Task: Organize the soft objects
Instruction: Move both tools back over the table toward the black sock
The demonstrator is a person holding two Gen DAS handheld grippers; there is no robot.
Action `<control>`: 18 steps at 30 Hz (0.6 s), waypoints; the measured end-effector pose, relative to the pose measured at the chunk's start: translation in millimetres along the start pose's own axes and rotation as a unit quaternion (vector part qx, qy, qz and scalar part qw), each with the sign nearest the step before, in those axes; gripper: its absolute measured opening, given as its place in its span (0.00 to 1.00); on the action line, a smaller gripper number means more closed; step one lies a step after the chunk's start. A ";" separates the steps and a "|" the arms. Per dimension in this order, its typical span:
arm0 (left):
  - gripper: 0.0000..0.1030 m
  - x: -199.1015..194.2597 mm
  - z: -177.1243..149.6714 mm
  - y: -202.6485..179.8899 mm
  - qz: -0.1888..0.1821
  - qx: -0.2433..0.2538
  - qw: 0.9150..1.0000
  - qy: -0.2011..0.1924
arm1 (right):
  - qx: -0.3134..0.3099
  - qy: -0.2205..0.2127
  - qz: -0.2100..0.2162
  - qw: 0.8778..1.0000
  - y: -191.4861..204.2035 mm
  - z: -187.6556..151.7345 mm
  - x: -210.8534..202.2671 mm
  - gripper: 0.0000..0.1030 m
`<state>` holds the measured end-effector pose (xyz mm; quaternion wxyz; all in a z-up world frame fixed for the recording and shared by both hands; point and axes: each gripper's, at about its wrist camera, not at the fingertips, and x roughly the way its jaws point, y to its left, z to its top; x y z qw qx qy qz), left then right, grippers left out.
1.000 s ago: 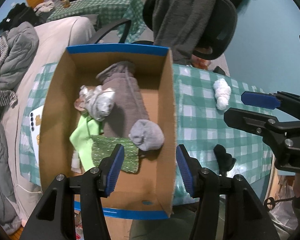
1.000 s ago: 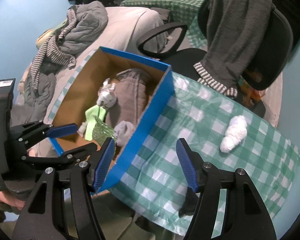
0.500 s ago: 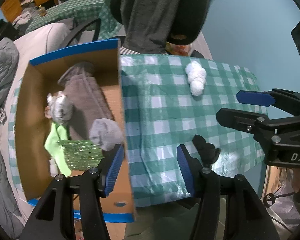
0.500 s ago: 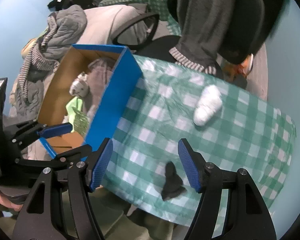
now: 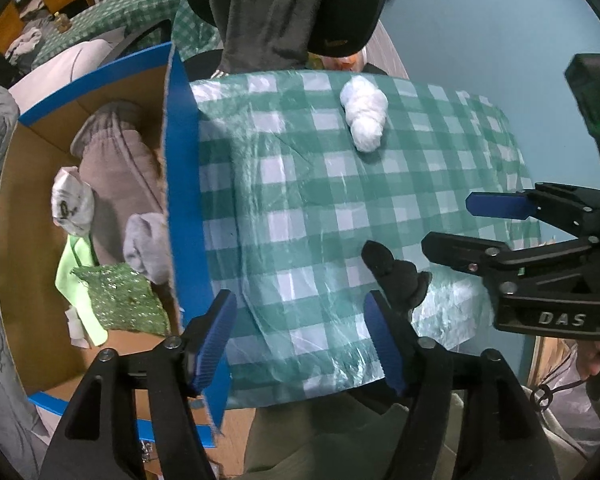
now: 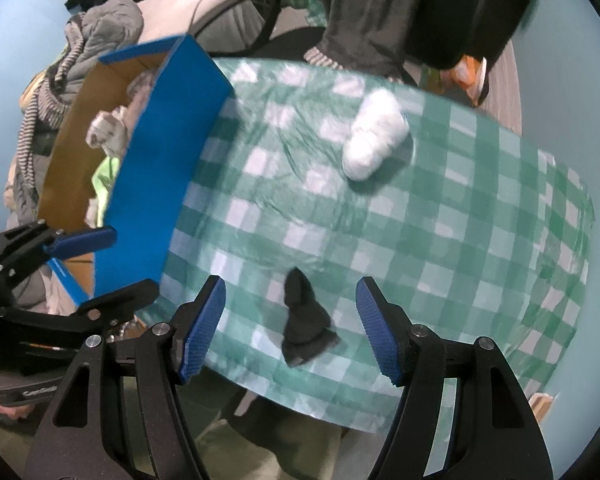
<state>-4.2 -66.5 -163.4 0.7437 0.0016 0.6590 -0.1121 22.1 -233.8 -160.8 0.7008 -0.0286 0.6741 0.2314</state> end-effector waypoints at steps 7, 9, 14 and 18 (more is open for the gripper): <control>0.66 20.0 -13.3 -13.8 0.022 0.012 0.999 0.021 | -0.002 0.026 -0.001 1.000 -9.2 -15.7 22.7 0.67; 0.66 24.9 -17.1 -15.1 0.025 0.009 0.999 0.026 | -0.004 0.033 -0.001 0.999 -9.4 -19.3 28.6 0.67; 0.66 39.9 -25.9 -15.9 0.037 -0.007 0.998 0.042 | -0.015 0.046 -0.002 0.999 -7.5 -25.4 39.7 0.67; 0.66 50.3 -30.9 -15.1 0.041 -0.016 0.998 0.053 | -0.021 0.053 -0.003 0.998 -6.3 -26.6 49.6 0.67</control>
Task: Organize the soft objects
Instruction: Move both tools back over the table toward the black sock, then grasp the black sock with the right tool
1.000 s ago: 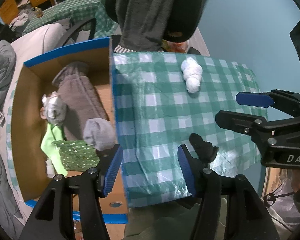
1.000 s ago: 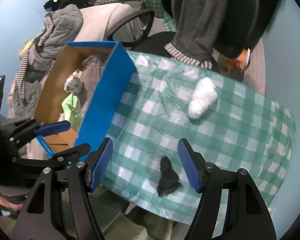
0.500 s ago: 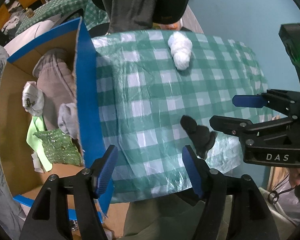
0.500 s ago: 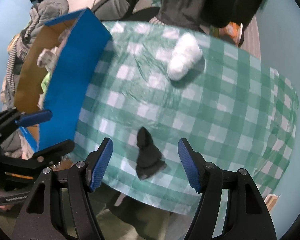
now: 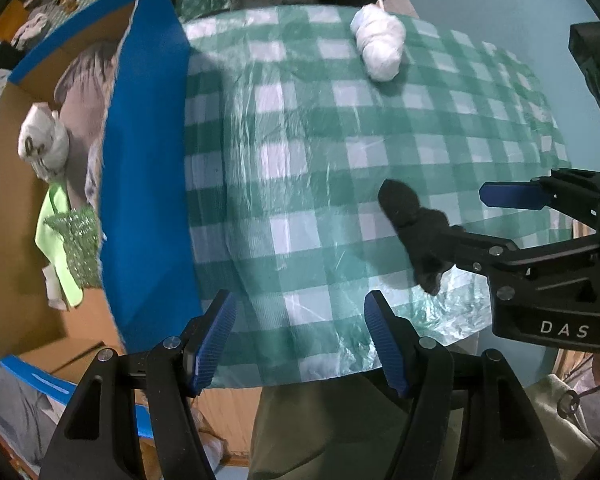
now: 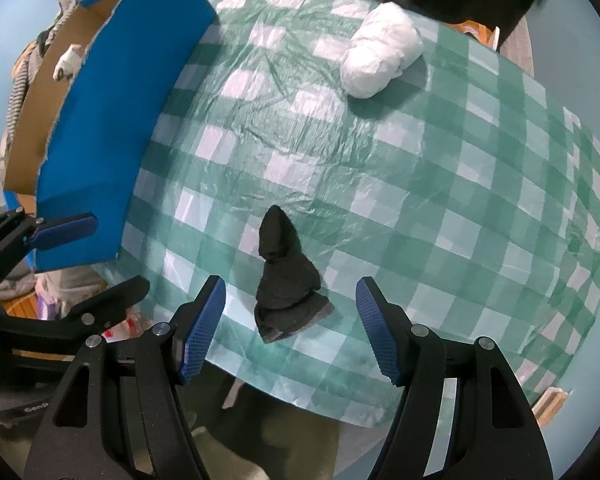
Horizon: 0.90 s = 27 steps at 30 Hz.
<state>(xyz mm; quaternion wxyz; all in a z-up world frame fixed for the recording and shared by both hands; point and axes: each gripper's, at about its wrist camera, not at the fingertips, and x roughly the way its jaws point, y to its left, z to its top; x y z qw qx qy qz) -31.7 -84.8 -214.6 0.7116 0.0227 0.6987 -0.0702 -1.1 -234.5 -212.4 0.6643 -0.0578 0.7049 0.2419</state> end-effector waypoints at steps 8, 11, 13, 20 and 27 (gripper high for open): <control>0.70 7.6 -4.7 -7.2 0.025 0.006 1.000 -0.004 | -0.010 0.017 -0.007 1.000 0.1 0.1 26.1 0.67; 0.70 9.7 -3.9 -8.7 0.029 0.005 1.000 -0.004 | -0.010 0.022 -0.010 1.000 -1.6 -1.2 33.4 0.67; 0.70 10.0 -4.3 -10.0 0.029 0.004 1.000 -0.003 | -0.010 0.024 -0.010 1.000 -2.1 -1.7 36.5 0.67; 0.70 13.8 -0.3 -15.5 0.027 0.012 1.000 0.004 | -0.011 0.033 0.003 0.999 -2.9 -6.5 42.8 0.44; 0.70 16.6 7.3 -23.7 0.030 0.021 0.999 -0.006 | -0.005 0.017 0.005 1.000 -11.1 -8.4 31.9 0.38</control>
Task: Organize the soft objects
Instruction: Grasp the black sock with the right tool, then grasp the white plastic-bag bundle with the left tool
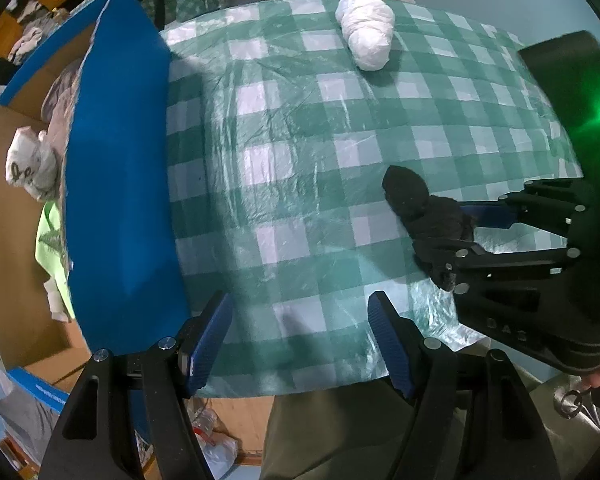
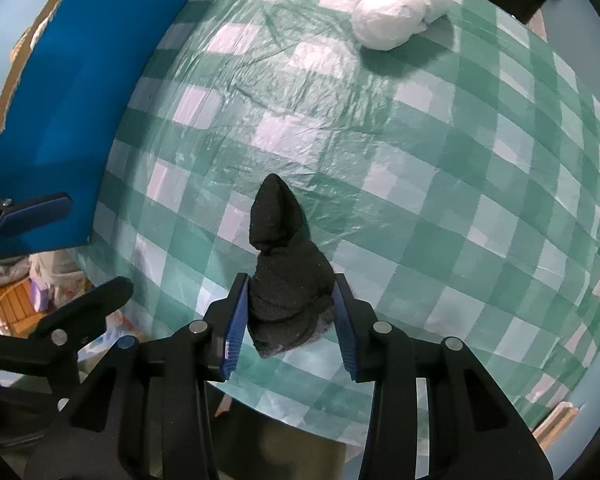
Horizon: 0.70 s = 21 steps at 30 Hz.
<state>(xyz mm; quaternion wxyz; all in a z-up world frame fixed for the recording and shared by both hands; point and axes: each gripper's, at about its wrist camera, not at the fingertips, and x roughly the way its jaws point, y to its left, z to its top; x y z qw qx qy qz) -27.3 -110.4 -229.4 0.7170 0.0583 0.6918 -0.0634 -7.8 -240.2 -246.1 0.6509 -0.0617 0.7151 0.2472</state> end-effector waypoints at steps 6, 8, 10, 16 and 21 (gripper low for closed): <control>0.70 0.5 18.4 -8.0 -0.004 0.012 1.000 -0.004 | 0.030 -0.027 0.001 0.999 -27.8 7.0 -20.0 0.38; 0.70 0.5 25.9 -9.5 -0.005 0.015 1.000 -0.007 | 0.041 -0.035 0.000 0.999 -38.3 7.9 -28.5 0.38; 0.70 -1.1 37.0 -11.4 -0.007 0.015 1.000 -0.009 | 0.052 -0.044 0.000 0.998 -50.2 11.3 -35.6 0.38; 0.70 0.7 57.9 -16.4 -0.014 0.015 1.000 -0.015 | 0.077 -0.063 -0.003 0.995 -76.3 24.8 -55.4 0.38; 0.70 -0.8 88.0 -21.2 -0.019 0.013 1.000 -0.020 | 0.098 -0.081 -0.003 0.992 -94.6 32.2 -67.0 0.38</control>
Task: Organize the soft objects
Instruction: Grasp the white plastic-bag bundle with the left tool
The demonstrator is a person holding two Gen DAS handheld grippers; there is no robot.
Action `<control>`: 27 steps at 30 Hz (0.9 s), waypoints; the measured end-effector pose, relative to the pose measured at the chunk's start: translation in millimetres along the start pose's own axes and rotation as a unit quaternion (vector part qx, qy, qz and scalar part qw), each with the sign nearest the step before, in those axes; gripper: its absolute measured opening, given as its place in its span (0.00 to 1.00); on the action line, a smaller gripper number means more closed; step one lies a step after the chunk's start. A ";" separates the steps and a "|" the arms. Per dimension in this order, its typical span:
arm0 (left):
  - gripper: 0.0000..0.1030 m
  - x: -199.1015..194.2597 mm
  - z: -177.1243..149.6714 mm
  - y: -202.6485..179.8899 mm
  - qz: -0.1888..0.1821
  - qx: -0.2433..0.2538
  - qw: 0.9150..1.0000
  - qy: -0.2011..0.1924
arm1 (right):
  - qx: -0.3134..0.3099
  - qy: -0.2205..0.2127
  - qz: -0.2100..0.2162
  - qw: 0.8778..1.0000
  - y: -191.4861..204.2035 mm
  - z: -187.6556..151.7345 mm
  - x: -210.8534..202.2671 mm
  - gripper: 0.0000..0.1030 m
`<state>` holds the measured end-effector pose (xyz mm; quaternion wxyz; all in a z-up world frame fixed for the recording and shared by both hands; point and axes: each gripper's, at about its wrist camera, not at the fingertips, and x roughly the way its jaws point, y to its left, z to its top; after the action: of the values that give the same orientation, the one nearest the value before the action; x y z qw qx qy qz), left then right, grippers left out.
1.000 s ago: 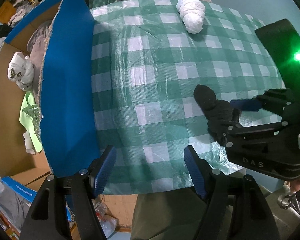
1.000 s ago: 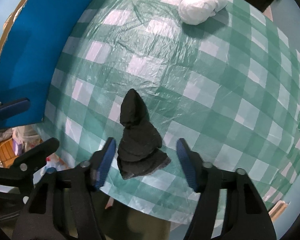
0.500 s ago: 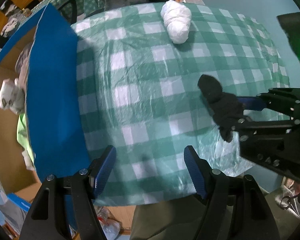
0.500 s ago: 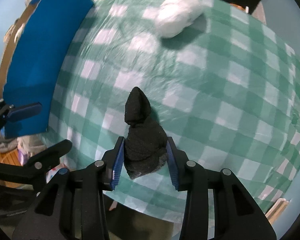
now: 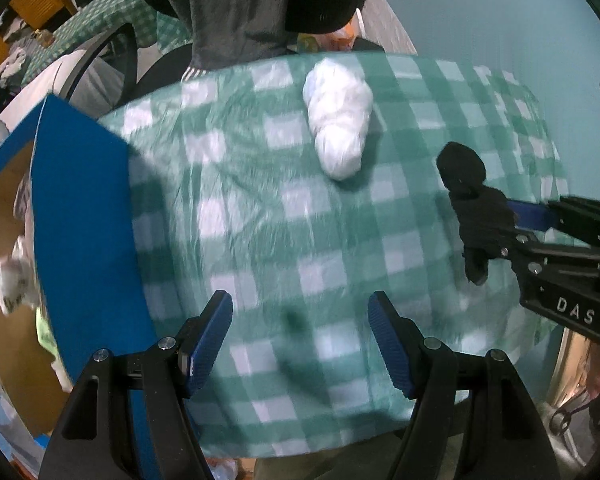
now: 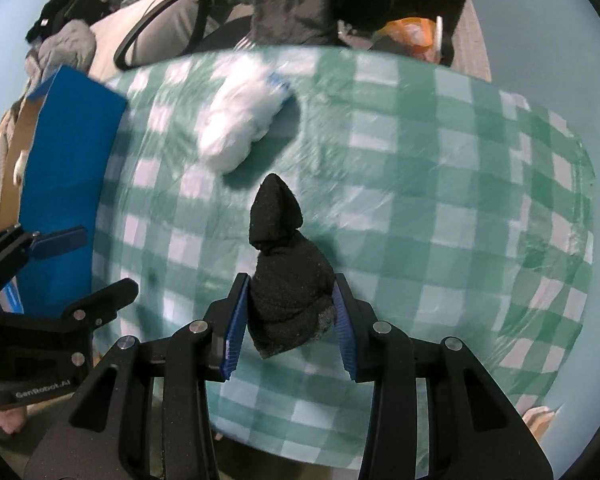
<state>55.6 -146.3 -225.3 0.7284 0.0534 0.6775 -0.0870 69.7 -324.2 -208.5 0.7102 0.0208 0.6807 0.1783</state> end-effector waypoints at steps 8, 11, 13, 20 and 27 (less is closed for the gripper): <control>0.73 -1.7 59.3 3.4 -0.017 -0.017 1.000 -0.009 | 0.023 -0.021 0.003 1.000 -18.4 21.9 -6.5 0.38; 0.76 0.1 75.6 3.1 -0.016 -0.017 1.000 -0.013 | 0.025 -0.026 0.002 0.999 -21.7 30.5 -7.6 0.38; 0.76 4.5 86.6 1.3 -0.016 -0.013 1.000 -0.007 | 0.029 -0.030 0.002 0.999 -25.0 36.5 -8.1 0.38; 0.76 18.3 107.8 -6.3 -0.019 -0.016 1.000 0.011 | 0.041 -0.039 -0.002 0.998 -35.3 50.9 -10.8 0.38; 0.76 39.3 124.5 -13.2 -0.006 -0.015 1.000 0.022 | 0.048 -0.050 -0.008 0.998 -41.4 60.3 -16.9 0.38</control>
<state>177.4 -185.7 -254.5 0.7131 0.0404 0.6952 -0.0802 137.6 -354.8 -199.3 0.7429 0.0581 0.6524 0.1383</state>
